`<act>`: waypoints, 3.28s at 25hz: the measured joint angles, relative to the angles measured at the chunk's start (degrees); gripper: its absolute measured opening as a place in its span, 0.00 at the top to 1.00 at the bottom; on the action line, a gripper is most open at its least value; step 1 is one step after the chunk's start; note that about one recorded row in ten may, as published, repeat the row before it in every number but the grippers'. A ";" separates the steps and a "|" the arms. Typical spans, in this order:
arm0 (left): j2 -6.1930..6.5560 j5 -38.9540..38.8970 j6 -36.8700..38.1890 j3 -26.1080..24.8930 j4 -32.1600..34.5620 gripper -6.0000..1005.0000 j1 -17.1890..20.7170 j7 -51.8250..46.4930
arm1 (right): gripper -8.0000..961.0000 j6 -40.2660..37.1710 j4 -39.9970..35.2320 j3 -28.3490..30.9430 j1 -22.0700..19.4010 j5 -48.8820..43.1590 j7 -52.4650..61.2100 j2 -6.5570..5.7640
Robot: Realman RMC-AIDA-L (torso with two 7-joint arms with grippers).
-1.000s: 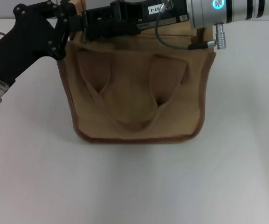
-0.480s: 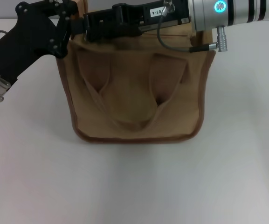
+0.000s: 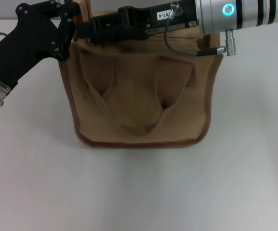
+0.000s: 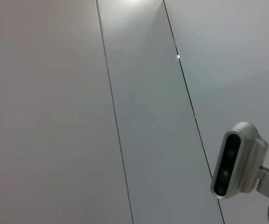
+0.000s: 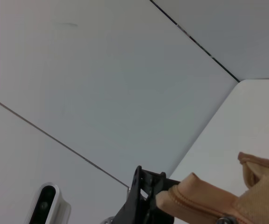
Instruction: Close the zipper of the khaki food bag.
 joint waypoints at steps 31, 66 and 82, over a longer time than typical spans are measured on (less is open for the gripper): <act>0.11 -0.11 0.35 -0.01 -0.52 0.98 0.14 0.11 | 0.60 2.74 -0.52 -2.36 1.08 -0.14 0.59 0.00; 0.10 -0.04 -0.10 -0.53 -1.32 0.98 0.02 0.44 | 0.88 3.20 -1.98 -3.77 -0.70 -0.04 0.15 0.03; 0.15 -0.29 -0.51 -0.53 -1.31 0.98 0.15 0.18 | 0.97 1.73 -5.07 -3.76 -2.67 0.68 0.03 -0.07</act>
